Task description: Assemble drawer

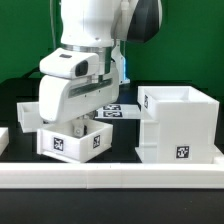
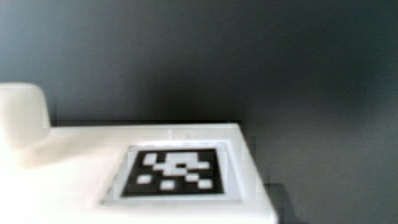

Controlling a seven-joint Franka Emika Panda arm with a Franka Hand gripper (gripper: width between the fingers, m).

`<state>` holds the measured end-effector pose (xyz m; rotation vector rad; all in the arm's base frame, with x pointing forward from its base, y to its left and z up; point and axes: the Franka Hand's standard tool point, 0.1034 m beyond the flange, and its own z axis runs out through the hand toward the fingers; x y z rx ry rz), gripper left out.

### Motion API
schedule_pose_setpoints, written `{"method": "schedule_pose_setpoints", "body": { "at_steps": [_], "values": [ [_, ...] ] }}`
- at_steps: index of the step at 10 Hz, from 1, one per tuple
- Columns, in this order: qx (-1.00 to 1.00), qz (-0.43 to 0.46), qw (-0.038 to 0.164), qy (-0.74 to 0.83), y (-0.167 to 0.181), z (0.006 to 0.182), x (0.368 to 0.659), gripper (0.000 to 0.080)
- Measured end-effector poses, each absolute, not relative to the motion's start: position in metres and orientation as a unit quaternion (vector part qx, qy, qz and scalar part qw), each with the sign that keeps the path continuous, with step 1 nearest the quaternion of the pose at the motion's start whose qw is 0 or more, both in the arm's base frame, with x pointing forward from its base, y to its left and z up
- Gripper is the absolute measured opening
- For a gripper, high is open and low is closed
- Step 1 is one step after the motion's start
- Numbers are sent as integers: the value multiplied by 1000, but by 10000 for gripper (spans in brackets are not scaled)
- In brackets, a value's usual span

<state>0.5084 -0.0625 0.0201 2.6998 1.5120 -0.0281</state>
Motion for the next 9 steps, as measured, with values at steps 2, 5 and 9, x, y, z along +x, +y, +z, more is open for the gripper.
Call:
{"method": "schedule_pose_setpoints", "body": {
  "at_steps": [2,5,9],
  "values": [
    [840,-17,22,542,-64,19,506,42],
    [786,-25,25,617,-68,18,505,42],
    [700,-36,32,712,-70,20,509,42]
  ]
}}
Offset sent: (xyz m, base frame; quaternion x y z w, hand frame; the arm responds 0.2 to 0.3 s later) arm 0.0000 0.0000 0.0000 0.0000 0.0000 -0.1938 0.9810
